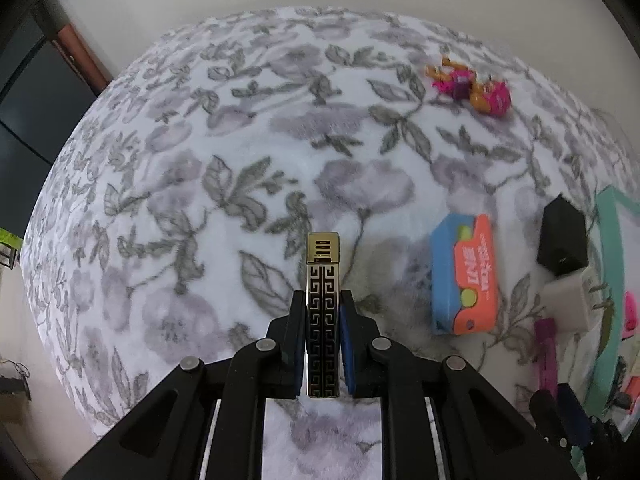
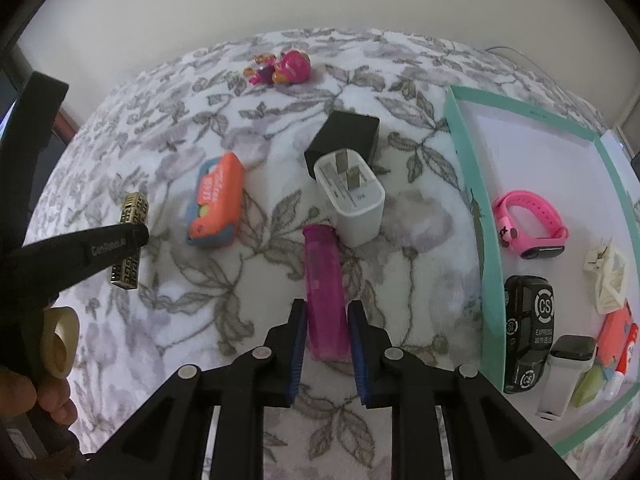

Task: Organize rigid objects
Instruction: 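Lift the gold bar with the left gripper while the right gripper lifts the pink lighter, then carry the gold bar and pink lighter into the tray and open both grippers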

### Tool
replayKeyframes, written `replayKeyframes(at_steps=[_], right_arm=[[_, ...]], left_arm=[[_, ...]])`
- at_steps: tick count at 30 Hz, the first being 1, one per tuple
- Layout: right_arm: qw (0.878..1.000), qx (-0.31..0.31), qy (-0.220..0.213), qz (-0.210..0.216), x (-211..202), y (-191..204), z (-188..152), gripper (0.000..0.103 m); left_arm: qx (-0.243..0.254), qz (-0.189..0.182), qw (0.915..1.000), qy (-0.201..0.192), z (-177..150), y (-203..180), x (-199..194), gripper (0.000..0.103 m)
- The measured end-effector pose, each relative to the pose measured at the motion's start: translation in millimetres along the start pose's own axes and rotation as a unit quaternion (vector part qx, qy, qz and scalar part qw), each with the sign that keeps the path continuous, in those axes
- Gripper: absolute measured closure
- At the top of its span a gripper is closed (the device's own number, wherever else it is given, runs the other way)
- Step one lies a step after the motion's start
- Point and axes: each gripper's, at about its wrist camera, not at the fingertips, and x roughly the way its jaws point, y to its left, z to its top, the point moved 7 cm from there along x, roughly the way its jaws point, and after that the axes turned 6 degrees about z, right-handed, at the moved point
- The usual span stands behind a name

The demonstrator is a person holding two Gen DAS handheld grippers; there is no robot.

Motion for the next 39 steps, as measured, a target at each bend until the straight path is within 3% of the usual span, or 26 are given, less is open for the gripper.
replayKeyframes(at_steps=[8,12,20,27,33,39], right_arm=[[0.999,0.029,-0.038,0.018,-26,-9,13,0.086],[0.998,0.042,-0.046,0.026,-33,-16,15,0.088],[0.994,0.075,-0.062,0.039,-44,-36,18,0.090],[0.985,0.126,-0.101,0.055,-70,-68,27,0.090],[0.974,0.162,-0.151,0.040,-103,-103,31,0.090],[0.963,0.185,-0.197,-0.010,-130,-146,29,0.090]], left_arm=[[-0.019,-0.017,0.9982,-0.054,17,7,-42,0.087],[-0.023,-0.047,0.9955,-0.079,23,3,-66,0.087],[-0.021,-0.064,0.9926,-0.100,21,-9,-89,0.087],[-0.004,-0.093,0.9875,-0.127,19,-32,-112,0.087],[0.026,-0.115,0.9815,-0.151,15,-63,-134,0.087],[0.077,-0.133,0.9739,-0.167,-2,-108,-152,0.087]])
